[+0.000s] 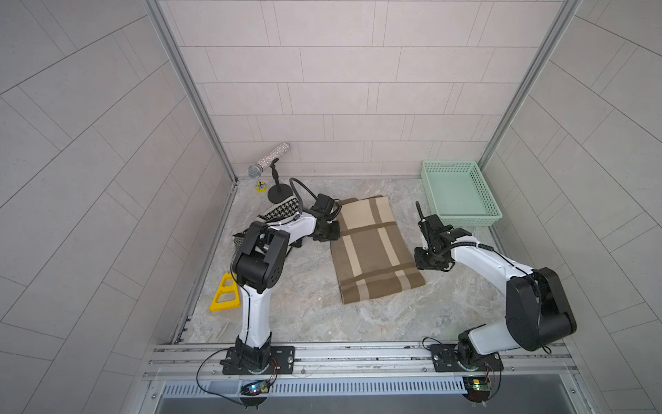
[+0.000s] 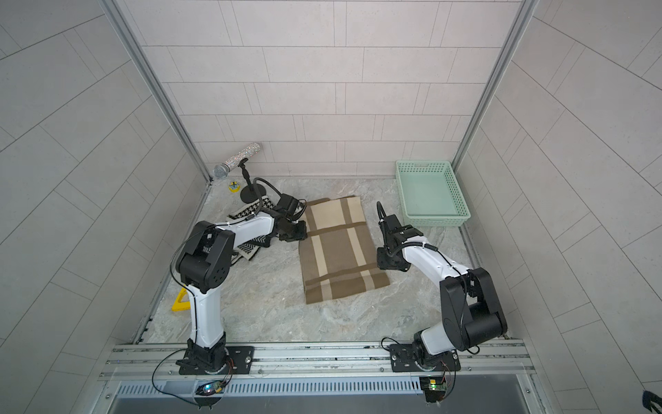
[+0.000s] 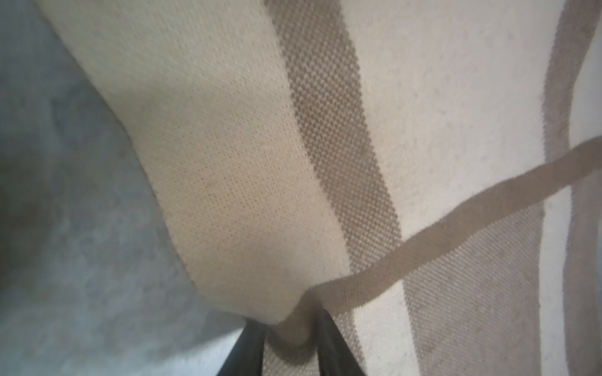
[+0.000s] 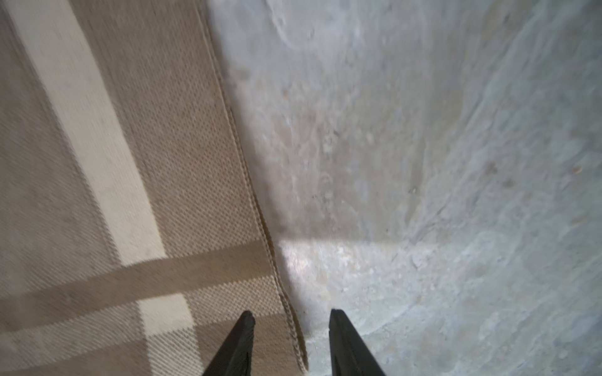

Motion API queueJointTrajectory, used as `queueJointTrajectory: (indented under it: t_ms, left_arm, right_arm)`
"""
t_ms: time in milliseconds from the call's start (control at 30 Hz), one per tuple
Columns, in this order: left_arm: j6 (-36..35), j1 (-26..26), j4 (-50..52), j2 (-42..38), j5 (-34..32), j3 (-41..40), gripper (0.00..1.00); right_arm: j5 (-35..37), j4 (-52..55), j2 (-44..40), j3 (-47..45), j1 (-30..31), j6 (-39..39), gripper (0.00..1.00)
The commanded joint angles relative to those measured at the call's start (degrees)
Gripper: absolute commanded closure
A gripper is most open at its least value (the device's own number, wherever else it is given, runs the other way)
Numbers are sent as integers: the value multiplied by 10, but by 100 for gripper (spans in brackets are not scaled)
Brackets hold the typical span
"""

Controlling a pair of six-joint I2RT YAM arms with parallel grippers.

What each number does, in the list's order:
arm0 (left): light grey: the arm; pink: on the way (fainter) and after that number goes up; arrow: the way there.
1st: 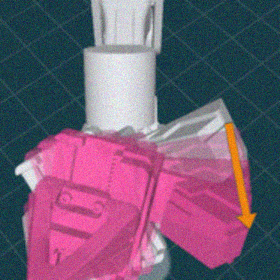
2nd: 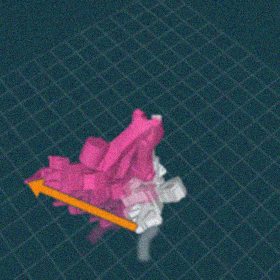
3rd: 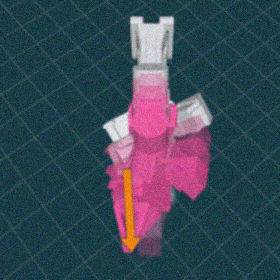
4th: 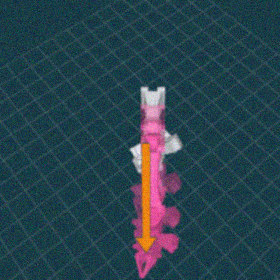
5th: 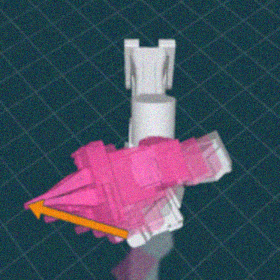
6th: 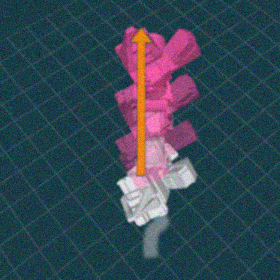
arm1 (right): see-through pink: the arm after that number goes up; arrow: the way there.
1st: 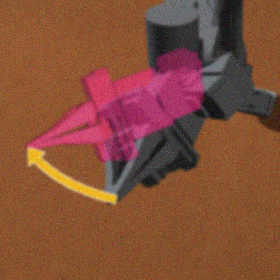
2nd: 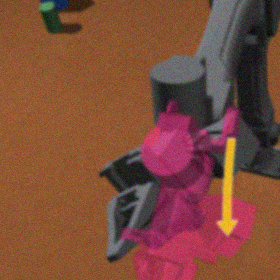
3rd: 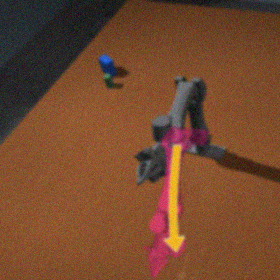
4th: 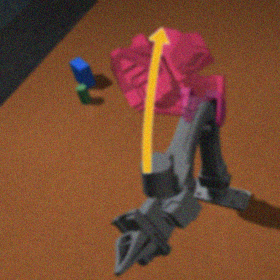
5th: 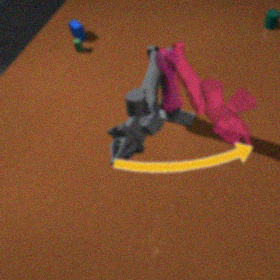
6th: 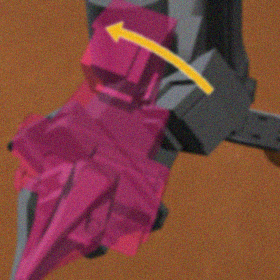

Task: Roll up the scarf and place it into the basket
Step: Adjust the scarf at the center of the board.

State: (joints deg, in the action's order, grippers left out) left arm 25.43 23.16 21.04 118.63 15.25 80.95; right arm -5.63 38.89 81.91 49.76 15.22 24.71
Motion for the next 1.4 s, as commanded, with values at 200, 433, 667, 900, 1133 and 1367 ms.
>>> queueJointTrajectory:
  t_ms: [200,433,667,900,1133,1367]
  left_arm:
    - [-14,-8,75,157,-19,223,71]
    - [-33,-28,124,198,-17,362,70]
    - [-45,-48,101,59,-50,291,62]
    - [-29,-60,67,-148,-94,83,35]
    - [39,-61,-37,-372,-175,-164,0]
    - [66,-94,-13,-541,-330,-266,0]
  right_arm:
    - [3,-80,-36,-58,77,68,59]
    - [25,-131,35,-41,162,93,59]
    - [39,-139,92,-20,235,109,60]
    - [64,-92,108,17,308,111,58]
    - [199,9,30,69,372,30,46]
    - [287,11,94,111,446,-51,40]
